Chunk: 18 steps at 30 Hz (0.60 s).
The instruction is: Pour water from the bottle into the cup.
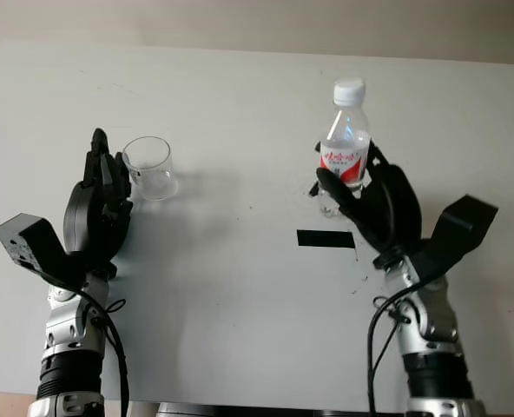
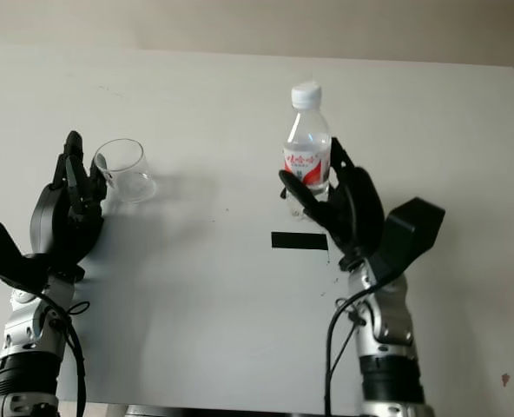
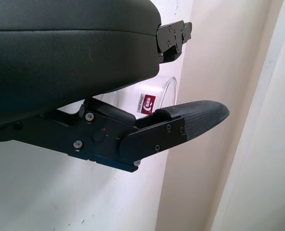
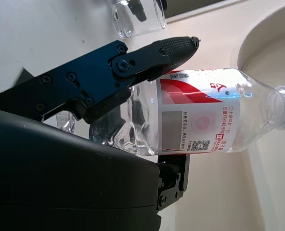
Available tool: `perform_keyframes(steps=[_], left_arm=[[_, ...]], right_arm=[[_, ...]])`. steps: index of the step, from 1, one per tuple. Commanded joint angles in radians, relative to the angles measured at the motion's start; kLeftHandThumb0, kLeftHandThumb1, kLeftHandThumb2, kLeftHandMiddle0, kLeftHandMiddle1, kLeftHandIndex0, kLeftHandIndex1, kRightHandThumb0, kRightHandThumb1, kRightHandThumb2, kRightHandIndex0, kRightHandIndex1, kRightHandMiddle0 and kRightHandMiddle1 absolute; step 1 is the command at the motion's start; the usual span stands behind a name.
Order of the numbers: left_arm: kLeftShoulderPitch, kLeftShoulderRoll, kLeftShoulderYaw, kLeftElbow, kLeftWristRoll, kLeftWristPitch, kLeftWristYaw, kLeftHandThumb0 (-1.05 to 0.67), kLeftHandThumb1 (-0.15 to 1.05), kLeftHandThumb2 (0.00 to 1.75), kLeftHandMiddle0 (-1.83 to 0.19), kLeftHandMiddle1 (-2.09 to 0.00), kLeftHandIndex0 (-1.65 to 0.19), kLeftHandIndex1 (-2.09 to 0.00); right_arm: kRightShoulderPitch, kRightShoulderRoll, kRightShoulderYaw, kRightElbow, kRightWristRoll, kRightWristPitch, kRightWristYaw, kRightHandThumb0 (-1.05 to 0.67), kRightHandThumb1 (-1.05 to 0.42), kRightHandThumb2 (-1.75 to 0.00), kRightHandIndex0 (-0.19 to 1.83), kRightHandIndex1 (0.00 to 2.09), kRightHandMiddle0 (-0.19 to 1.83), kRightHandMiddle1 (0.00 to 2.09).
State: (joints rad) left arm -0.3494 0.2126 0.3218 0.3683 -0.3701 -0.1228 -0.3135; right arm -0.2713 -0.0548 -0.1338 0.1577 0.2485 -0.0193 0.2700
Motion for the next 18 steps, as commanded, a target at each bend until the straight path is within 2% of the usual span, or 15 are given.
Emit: perform_keyframes(steps=[1, 11, 13, 18], left_arm=[[-0.010, 0.017, 0.010, -0.005, -0.012, 0.007, -0.010, -0.77, 1.05, 0.69, 0.19, 0.00, 0.19, 0.00], [-0.014, 0.023, 0.011, -0.002, -0.013, 0.013, -0.017, -0.77, 1.05, 0.68, 0.19, 0.00, 0.19, 0.00], [-0.015, 0.025, 0.013, 0.000, -0.014, 0.012, -0.019, -0.77, 1.05, 0.68, 0.19, 0.00, 0.19, 0.00], [-0.014, 0.030, 0.014, -0.006, -0.009, 0.013, -0.012, -0.77, 1.05, 0.67, 0.19, 0.00, 0.19, 0.00]], right_arm=[[0.025, 0.015, 0.010, -0.025, -0.007, -0.035, -0.012, -0.34, -1.05, -0.31, 0.85, 2.09, 0.56, 2.09], [0.059, 0.097, 0.014, 0.069, -0.012, -0.158, -0.062, -0.37, -1.05, -0.31, 0.80, 2.09, 0.48, 2.09], [0.060, 0.102, 0.021, 0.082, -0.026, -0.167, -0.075, -0.38, -1.05, -0.32, 0.71, 2.09, 0.40, 2.09], [0.058, 0.097, 0.030, 0.101, -0.059, -0.199, -0.088, -0.40, -1.05, -0.32, 0.59, 2.09, 0.34, 2.09]])
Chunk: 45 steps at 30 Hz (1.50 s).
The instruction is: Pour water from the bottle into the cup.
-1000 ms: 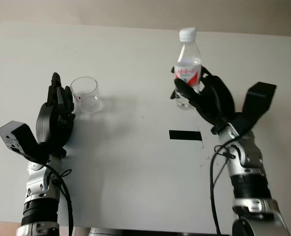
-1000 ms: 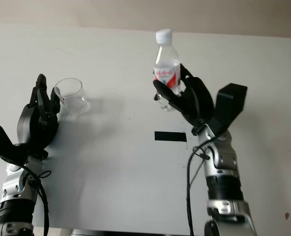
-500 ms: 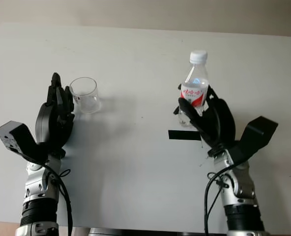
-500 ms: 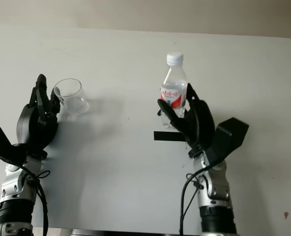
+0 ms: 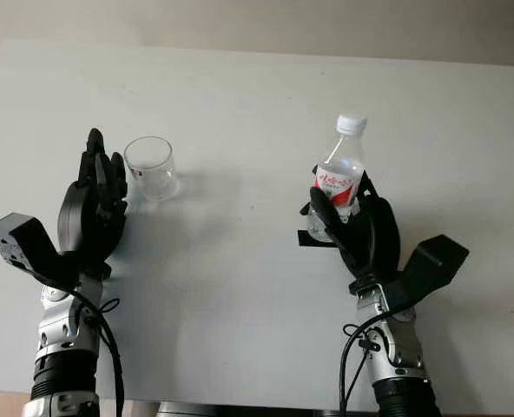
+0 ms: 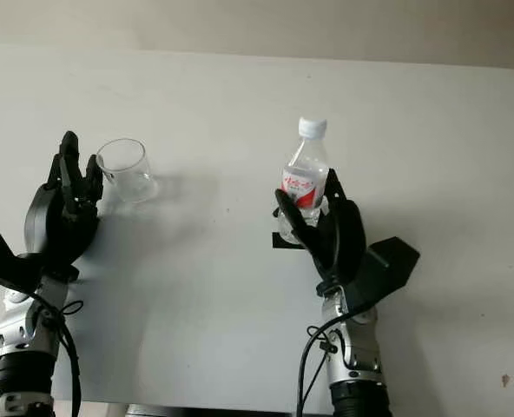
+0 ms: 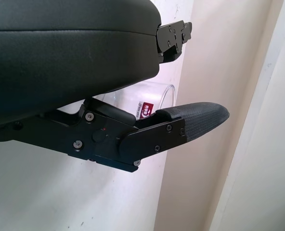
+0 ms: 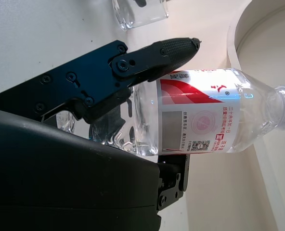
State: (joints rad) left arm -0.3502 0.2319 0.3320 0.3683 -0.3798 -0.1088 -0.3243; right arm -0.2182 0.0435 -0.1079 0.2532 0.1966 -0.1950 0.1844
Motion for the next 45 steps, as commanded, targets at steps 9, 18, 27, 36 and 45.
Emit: perform_keyframes(steps=[9, 18, 27, 36, 45], left_arm=[[-0.014, 0.020, 0.002, 0.005, 0.001, -0.005, -0.011, -0.77, 1.05, 0.68, 0.19, 0.00, 0.19, 0.00], [-0.013, 0.021, 0.004, 0.001, 0.000, 0.001, -0.008, -0.77, 1.05, 0.66, 0.19, 0.00, 0.19, 0.00], [-0.016, 0.027, 0.006, 0.004, -0.007, 0.003, -0.019, -0.76, 1.05, 0.67, 0.19, 0.00, 0.19, 0.00], [-0.024, 0.030, 0.007, 0.016, -0.002, -0.003, -0.024, -0.77, 1.05, 0.67, 0.19, 0.00, 0.19, 0.00], [-0.019, 0.021, 0.000, 0.004, 0.007, 0.002, -0.009, -0.77, 1.05, 0.67, 0.19, 0.00, 0.19, 0.00]], right_arm=[[0.003, -0.022, 0.027, 0.059, -0.092, -0.110, -0.034, -0.44, -1.05, -0.29, 0.48, 2.09, 0.33, 2.09], [0.012, -0.031, 0.050, 0.080, -0.150, -0.145, -0.066, -0.54, -1.05, -0.27, 0.17, 1.24, 0.34, 1.89], [0.018, -0.030, 0.065, 0.088, -0.158, -0.170, -0.074, -0.56, -1.05, -0.28, 0.20, 0.78, 0.38, 1.56], [0.027, -0.030, 0.068, 0.087, -0.138, -0.174, -0.066, -0.55, -1.05, -0.24, 0.21, 0.42, 0.21, 1.11], [-0.004, -0.125, 0.079, 0.115, -0.183, -0.172, -0.009, -0.84, -0.99, -0.05, -0.19, 0.00, -0.19, 0.01]])
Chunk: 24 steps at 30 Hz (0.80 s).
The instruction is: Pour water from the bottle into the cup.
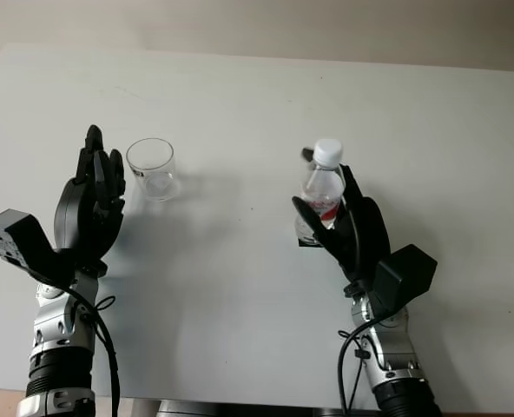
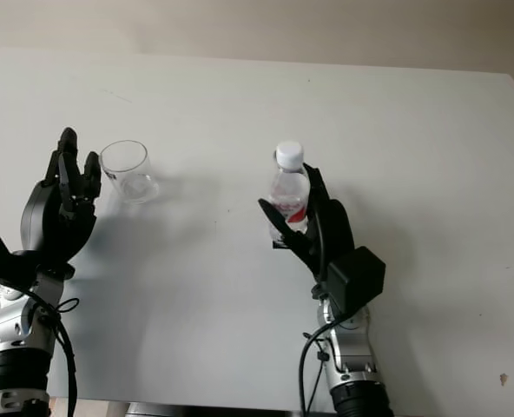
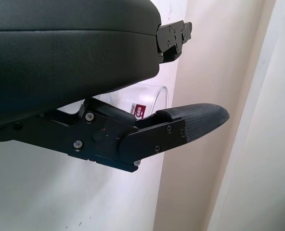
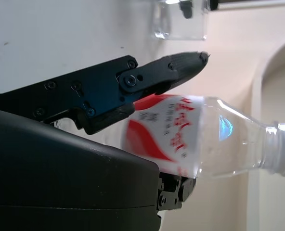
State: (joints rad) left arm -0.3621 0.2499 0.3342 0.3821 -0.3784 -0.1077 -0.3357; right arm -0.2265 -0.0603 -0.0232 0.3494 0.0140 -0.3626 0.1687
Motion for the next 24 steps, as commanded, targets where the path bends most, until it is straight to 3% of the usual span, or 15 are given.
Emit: perform_keyframes(steps=[1, 8, 24], left_arm=[[-0.008, 0.002, -0.002, -0.007, 0.004, -0.002, 0.002, -0.77, 1.05, 0.67, 0.19, 0.00, 0.19, 0.00], [-0.011, -0.013, -0.001, 0.007, 0.000, -0.012, 0.006, -0.77, 1.05, 0.67, 0.19, 0.00, 0.19, 0.00], [0.006, -0.013, -0.002, -0.009, -0.001, -0.015, 0.010, -0.76, 1.05, 0.70, 0.19, 0.00, 0.19, 0.00]], right_arm=[[-0.002, -0.032, -0.008, 0.025, -0.002, -0.007, 0.010, -0.86, -0.98, -0.05, -0.19, 0.00, -0.19, 0.01], [-0.046, -0.071, -0.033, 0.055, -0.004, -0.029, -0.001, -0.90, -0.98, -0.05, -0.19, 0.00, -0.19, 0.00], [0.001, -0.047, -0.055, 0.044, 0.067, -0.072, 0.006, -0.93, -0.97, -0.05, -0.19, 0.00, -0.19, 0.00]])
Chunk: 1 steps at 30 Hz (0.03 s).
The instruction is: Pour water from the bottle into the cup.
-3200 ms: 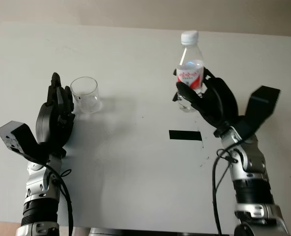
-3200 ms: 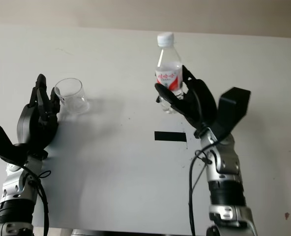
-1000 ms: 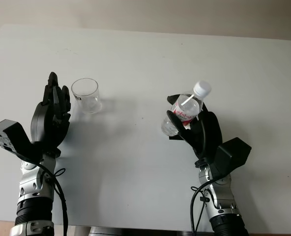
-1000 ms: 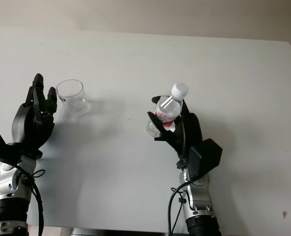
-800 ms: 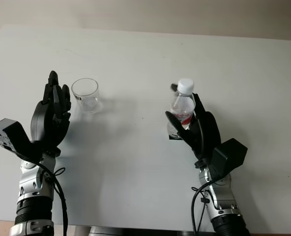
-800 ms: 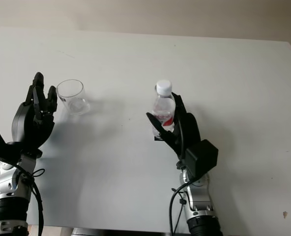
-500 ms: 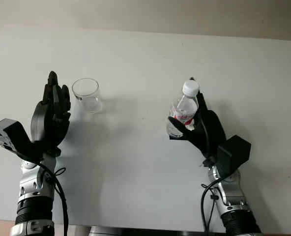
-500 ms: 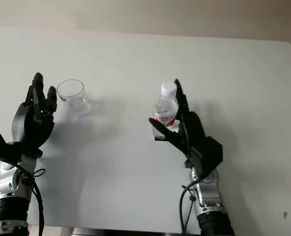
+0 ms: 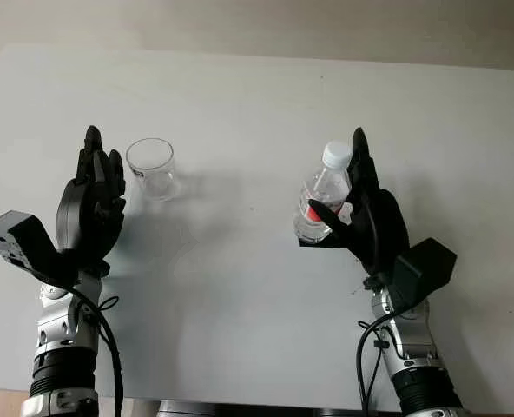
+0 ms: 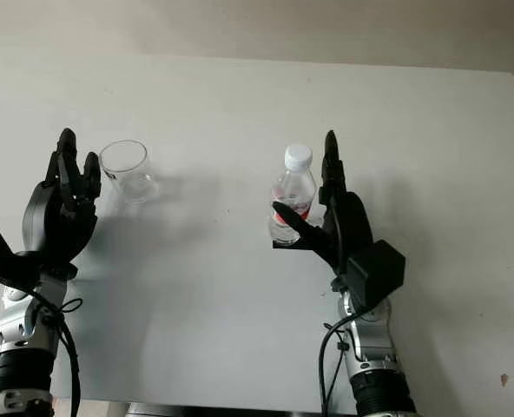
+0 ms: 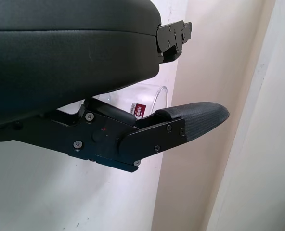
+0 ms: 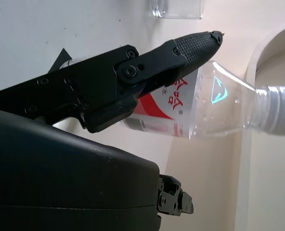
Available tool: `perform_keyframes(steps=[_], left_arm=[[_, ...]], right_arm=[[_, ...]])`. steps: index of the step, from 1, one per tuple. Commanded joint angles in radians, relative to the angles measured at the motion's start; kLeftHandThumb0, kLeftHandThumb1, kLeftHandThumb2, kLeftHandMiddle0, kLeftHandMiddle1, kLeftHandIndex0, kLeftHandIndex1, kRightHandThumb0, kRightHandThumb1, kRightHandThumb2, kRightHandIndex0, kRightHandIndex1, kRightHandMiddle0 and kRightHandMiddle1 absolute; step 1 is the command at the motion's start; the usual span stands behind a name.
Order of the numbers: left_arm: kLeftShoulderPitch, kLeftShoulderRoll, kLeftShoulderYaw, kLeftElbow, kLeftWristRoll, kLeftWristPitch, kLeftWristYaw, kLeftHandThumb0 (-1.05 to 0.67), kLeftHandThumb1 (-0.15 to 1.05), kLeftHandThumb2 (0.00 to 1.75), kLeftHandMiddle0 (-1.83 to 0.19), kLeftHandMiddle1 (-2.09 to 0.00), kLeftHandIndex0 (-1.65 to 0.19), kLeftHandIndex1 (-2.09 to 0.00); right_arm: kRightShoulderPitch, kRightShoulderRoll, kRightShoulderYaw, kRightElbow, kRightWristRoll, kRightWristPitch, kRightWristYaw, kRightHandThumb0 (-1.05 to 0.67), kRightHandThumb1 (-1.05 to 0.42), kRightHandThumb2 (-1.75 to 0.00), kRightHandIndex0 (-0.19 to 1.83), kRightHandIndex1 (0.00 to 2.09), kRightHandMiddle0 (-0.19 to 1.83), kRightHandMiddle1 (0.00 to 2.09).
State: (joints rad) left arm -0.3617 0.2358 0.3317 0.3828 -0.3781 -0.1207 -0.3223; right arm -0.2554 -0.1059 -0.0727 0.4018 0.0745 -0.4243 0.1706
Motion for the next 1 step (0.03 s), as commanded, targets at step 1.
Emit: perform_keyframes(steps=[1], left_arm=[[0.010, 0.001, 0.001, -0.013, -0.003, 0.000, -0.006, -0.76, 1.05, 0.70, 0.19, 0.00, 0.19, 0.00]], right_arm=[[0.038, -0.002, -0.006, -0.014, 0.009, -0.013, 0.007, -0.94, -0.97, -0.05, -0.19, 0.00, -0.19, 0.00]])
